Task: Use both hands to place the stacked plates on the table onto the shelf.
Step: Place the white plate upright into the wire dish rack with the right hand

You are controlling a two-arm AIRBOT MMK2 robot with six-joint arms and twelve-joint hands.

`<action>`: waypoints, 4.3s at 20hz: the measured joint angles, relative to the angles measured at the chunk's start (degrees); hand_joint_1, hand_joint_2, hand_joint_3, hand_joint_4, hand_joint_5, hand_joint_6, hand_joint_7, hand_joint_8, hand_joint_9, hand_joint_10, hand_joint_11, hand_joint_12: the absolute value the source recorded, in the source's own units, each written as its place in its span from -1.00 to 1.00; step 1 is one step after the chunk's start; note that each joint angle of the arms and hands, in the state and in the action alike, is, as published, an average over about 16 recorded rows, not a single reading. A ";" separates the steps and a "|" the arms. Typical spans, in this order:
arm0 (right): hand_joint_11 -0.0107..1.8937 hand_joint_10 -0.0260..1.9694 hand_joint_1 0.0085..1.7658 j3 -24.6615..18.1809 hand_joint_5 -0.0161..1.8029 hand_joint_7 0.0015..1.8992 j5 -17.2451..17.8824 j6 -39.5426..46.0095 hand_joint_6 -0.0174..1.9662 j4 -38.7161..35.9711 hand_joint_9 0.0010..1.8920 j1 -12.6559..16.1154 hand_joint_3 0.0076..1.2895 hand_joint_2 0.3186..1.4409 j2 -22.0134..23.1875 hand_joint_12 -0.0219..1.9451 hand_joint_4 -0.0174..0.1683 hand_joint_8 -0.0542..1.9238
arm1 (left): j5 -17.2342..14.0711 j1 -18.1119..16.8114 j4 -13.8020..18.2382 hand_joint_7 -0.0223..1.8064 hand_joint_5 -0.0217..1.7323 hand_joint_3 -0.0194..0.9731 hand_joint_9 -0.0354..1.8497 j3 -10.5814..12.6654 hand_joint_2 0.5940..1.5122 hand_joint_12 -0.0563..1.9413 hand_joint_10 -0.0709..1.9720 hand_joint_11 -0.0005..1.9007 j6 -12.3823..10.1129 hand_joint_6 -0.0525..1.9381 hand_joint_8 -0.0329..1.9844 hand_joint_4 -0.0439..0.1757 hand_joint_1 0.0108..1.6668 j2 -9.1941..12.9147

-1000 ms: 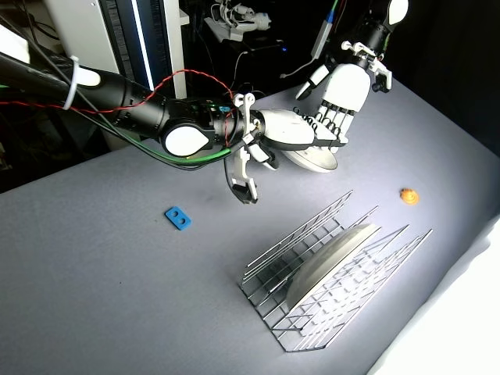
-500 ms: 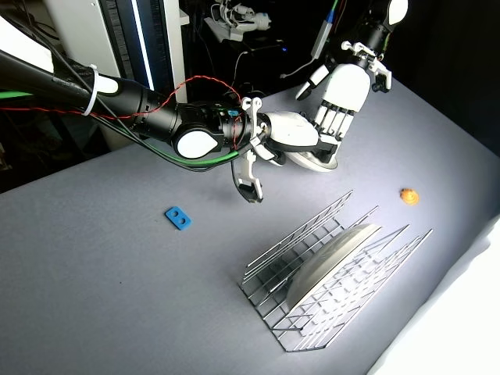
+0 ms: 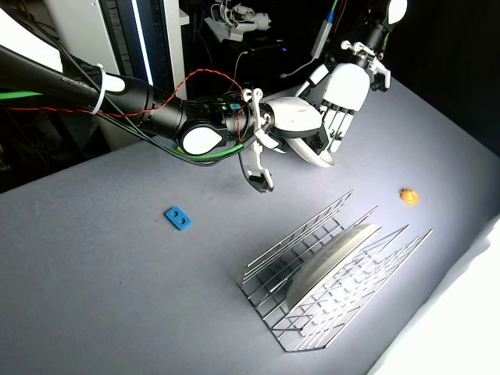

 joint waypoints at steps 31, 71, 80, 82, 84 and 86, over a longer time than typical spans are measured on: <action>0.00 -0.95 0.37 -18.57 0.15 0.18 -4.90 35.37 -0.06 -21.98 0.39 12.80 -0.99 0.19 29.09 0.09 -0.52 -0.19 | -8.51 -16.45 -1.99 -0.90 -0.87 -0.92 -0.92 10.01 0.24 -0.94 -0.92 -0.98 -0.09 -0.94 -0.96 -0.53 -0.99 6.94; 0.02 -0.95 0.40 -3.34 0.14 0.20 -22.60 110.05 -0.13 -51.26 0.45 29.93 -0.99 0.19 27.95 0.07 -0.63 -0.18 | -35.12 -29.47 24.85 -0.94 -0.90 -0.92 -0.94 6.27 0.23 -0.94 -0.92 -0.98 -1.03 -0.94 -0.96 -0.53 -0.99 7.11; 0.02 -0.95 0.40 -2.48 0.15 0.21 -23.25 86.85 -0.12 -32.57 0.47 28.15 -0.99 0.19 26.70 0.06 -0.66 -0.18 | -36.99 -32.54 27.07 -0.93 -0.90 -0.92 -0.94 5.24 0.23 -0.94 -0.92 -0.98 -2.43 -0.94 -0.96 -0.53 -0.99 7.10; 0.02 -0.95 0.40 -2.41 0.14 0.21 -23.30 81.71 -0.12 -27.70 0.47 27.69 -0.99 0.19 26.54 0.07 -0.68 -0.18 | -37.41 -32.75 26.79 -0.93 -0.90 -0.92 -0.94 5.17 0.23 -0.94 -0.92 -0.98 -2.98 -0.94 -0.96 -0.53 -0.99 7.10; 0.02 -0.95 0.40 -2.23 0.14 0.21 -23.49 77.67 -0.11 -23.38 0.47 27.23 -0.99 0.19 26.26 0.07 -0.71 -0.17 | -37.85 -32.83 26.60 -0.93 -0.90 -0.92 -0.94 5.13 0.23 -0.94 -0.92 -0.98 -3.60 -0.94 -0.96 -0.53 -0.99 7.11; 0.02 -0.95 0.40 -1.92 0.14 0.21 -23.87 74.47 -0.11 -19.33 0.47 26.80 -0.99 0.19 25.89 0.07 -0.73 -0.16 | -38.39 -32.86 26.62 -0.93 -0.90 -0.92 -0.94 5.15 0.23 -0.94 -0.92 -0.98 -4.25 -0.94 -0.96 -0.53 -0.99 7.05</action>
